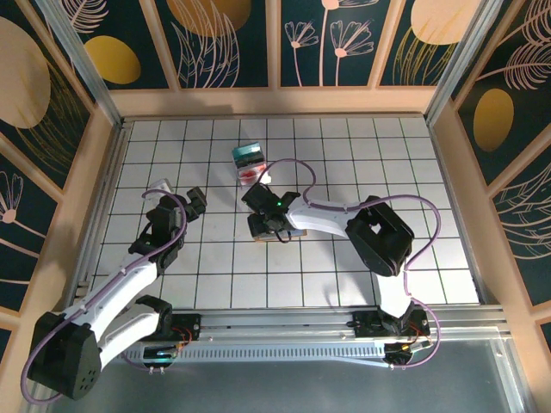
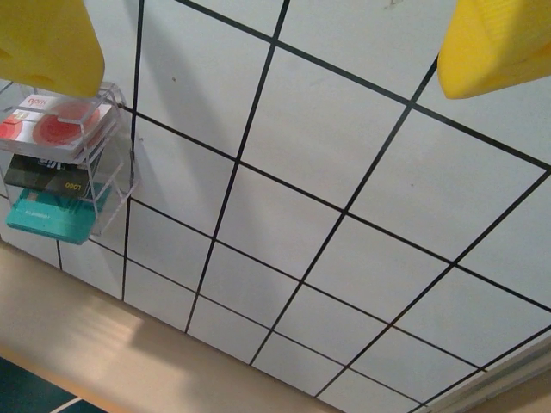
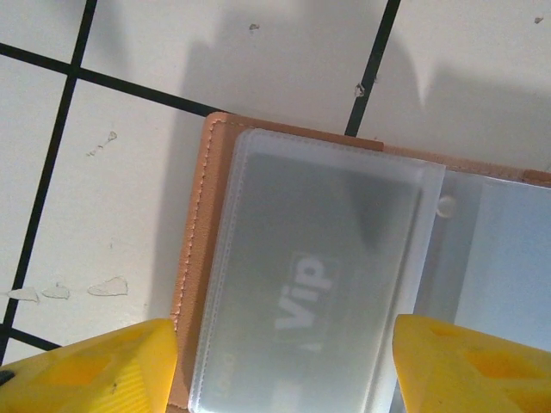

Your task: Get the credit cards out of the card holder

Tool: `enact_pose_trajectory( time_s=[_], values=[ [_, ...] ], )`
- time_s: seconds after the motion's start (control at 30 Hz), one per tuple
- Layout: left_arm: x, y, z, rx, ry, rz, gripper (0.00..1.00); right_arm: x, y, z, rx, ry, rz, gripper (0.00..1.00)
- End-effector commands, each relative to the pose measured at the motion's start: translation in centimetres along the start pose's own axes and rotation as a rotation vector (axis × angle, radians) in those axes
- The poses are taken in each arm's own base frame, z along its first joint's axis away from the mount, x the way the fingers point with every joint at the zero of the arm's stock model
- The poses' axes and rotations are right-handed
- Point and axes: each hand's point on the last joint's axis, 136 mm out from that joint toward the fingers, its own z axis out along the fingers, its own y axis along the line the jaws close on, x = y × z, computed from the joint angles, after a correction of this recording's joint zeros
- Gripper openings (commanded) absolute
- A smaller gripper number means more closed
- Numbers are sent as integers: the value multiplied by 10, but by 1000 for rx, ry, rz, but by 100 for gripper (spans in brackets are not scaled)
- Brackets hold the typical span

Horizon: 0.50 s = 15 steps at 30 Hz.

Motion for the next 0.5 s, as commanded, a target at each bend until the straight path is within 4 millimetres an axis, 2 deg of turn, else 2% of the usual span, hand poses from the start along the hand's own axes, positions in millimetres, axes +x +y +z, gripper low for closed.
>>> enact_pose_trajectory(
  time_s=[0.0, 0.47],
  values=[
    [-3, 0, 2, 0, -14, -26, 99, 2, -1, 3, 25, 14, -20, 68],
    [0, -2, 5, -1, 0, -15, 99, 22, -7, 18, 41, 70, -25, 66]
  ],
)
